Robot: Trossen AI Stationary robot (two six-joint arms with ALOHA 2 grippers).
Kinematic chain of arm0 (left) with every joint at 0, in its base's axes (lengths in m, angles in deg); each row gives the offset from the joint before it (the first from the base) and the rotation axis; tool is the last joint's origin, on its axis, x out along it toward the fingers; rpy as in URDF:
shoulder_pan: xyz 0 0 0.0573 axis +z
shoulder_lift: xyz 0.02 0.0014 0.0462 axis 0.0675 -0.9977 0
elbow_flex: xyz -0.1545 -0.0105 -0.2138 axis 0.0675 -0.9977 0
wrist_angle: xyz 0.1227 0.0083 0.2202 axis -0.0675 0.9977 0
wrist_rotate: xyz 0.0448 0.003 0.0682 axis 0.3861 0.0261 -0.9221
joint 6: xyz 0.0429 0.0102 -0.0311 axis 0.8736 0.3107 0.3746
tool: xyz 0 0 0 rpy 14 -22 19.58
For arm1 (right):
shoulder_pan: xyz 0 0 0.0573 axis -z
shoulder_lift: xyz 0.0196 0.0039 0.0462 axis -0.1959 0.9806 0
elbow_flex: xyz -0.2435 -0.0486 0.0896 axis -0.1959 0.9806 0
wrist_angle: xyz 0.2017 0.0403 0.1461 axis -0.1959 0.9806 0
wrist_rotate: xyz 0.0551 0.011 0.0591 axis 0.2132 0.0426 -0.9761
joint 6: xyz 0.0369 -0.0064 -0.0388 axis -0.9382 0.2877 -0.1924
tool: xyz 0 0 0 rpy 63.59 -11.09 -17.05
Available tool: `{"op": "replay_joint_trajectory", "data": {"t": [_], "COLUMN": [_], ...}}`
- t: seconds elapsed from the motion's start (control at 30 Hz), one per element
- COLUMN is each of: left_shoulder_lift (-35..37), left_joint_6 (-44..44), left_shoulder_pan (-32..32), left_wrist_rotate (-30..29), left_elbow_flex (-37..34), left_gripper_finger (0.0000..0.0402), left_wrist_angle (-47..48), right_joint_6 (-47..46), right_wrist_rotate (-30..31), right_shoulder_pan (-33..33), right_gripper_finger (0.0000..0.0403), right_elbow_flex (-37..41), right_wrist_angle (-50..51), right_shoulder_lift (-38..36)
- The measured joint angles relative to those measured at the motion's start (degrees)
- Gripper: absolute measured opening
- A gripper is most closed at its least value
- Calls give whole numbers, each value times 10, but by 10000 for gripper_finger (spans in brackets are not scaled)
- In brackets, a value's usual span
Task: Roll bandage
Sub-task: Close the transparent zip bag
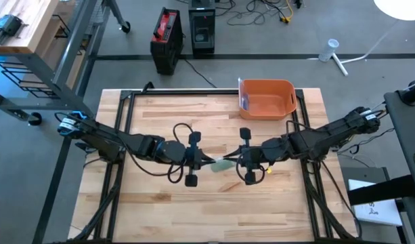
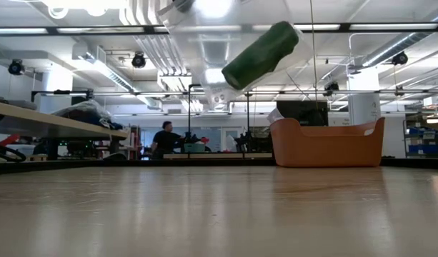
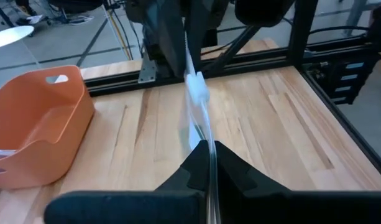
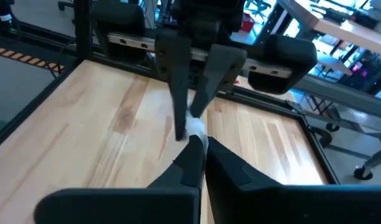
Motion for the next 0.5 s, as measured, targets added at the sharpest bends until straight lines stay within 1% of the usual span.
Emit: {"op": "replay_joint_trajectory", "data": {"t": [0.13,0.23,0.33,0.5], "left_shoulder_lift": [0,0,-1,-1], "left_joint_6": [-3,-7,-7,-9], "left_shoulder_pan": [0,0,1,2], "left_wrist_rotate": [-7,-17,-18,-19], "left_elbow_flex": [0,0,0,0], "left_gripper_finger": [2,16,44,110], "left_wrist_angle": [0,-7,-22,-54], "right_joint_6": [1,-3,-2,4], "right_wrist_rotate": [0,0,0,3], "right_shoulder_pan": [0,0,0,1], "right_gripper_finger": [3,2,2,1], "right_elbow_flex": [0,0,0,0], "right_wrist_angle": [-4,-5,-4,-4], "right_shoulder_lift": [0,2,8,24]}}
